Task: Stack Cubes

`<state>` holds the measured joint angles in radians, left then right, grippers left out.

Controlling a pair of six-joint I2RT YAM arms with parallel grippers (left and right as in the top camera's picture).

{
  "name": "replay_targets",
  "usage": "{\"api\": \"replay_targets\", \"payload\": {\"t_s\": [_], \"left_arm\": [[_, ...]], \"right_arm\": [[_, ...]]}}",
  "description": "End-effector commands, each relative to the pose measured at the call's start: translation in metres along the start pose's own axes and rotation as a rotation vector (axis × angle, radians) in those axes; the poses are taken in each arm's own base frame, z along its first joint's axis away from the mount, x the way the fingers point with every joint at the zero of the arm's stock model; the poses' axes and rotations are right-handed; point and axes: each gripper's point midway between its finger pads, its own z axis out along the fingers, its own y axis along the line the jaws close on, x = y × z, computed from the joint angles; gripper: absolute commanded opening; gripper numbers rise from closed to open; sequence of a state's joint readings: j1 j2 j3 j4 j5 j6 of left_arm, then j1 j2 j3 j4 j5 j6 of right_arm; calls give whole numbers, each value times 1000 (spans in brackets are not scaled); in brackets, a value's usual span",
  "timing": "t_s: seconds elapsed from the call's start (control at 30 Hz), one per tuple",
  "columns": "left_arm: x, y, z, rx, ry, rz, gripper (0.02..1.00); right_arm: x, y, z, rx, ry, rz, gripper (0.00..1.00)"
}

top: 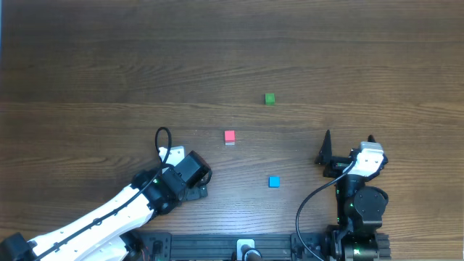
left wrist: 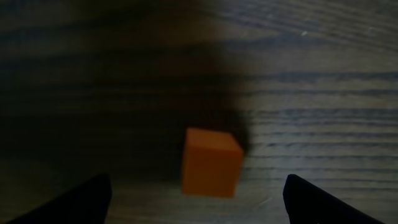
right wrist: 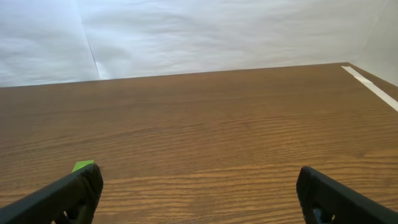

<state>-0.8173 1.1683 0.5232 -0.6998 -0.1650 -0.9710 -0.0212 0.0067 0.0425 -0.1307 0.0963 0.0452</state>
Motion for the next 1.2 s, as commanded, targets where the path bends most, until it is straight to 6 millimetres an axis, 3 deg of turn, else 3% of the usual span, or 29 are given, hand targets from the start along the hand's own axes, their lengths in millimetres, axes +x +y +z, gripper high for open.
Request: {"api": "replay_targets", "payload": {"t_s": [0.03, 0.4, 0.87, 1.2], "left_arm": [[1, 2, 7, -15, 10, 40, 886], [5, 4, 14, 11, 100, 16, 888], [8, 5, 20, -3, 123, 18, 527], [8, 5, 22, -8, 124, 19, 408]], "right_arm": [[3, -3, 1, 16, 6, -2, 993], [3, -3, 1, 16, 6, -2, 993], [3, -3, 1, 16, 6, -2, 993], [3, -3, 1, 16, 6, -2, 991]]}}
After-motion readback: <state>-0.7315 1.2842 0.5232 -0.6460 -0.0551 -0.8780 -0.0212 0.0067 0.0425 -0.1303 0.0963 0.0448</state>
